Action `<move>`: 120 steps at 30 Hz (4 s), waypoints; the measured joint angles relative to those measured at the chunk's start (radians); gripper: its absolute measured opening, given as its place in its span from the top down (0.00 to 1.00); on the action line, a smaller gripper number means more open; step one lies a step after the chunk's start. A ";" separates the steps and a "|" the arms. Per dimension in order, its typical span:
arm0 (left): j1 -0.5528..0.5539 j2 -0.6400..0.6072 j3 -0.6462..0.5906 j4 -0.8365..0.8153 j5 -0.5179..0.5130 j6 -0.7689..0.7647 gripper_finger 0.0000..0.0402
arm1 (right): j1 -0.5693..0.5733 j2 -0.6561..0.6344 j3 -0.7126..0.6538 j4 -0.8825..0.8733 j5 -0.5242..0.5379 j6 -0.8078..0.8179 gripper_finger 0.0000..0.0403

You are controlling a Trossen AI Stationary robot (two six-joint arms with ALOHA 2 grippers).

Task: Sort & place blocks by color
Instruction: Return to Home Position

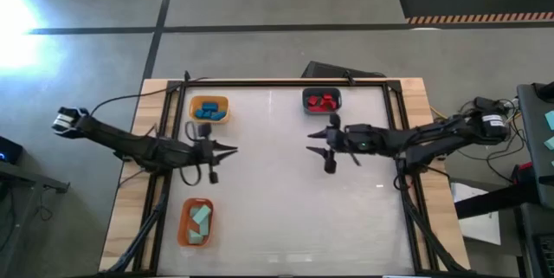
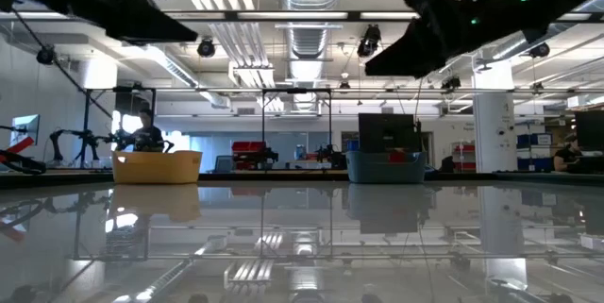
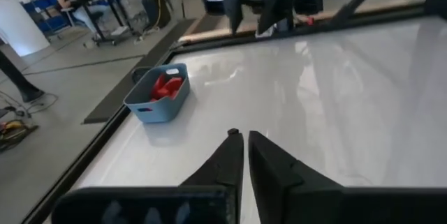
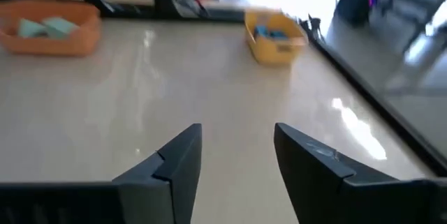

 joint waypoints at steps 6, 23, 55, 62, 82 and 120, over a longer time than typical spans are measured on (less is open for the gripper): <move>0.000 -0.191 -0.110 -0.020 0.000 0.003 0.98 | -0.016 -0.155 -0.109 0.063 0.002 -0.058 0.65; 0.001 -0.566 -0.341 -0.011 -0.005 -0.019 1.00 | -0.078 -0.668 -0.365 0.017 -0.111 -0.140 0.85; 0.001 -0.659 -0.367 -0.027 -0.010 -0.084 1.00 | -0.077 -1.124 -0.456 -0.173 -0.289 -0.145 0.92; 0.001 -0.650 -0.368 -0.027 -0.010 -0.084 1.00 | -0.077 -1.108 -0.456 -0.187 -0.286 -0.047 0.92; 0.001 -0.649 -0.366 -0.027 -0.011 -0.084 1.00 | -0.077 -1.086 -0.456 -0.209 -0.286 -0.050 0.92; 0.001 -0.648 -0.366 -0.027 -0.011 -0.084 1.00 | -0.078 -1.084 -0.456 -0.209 -0.286 -0.051 0.92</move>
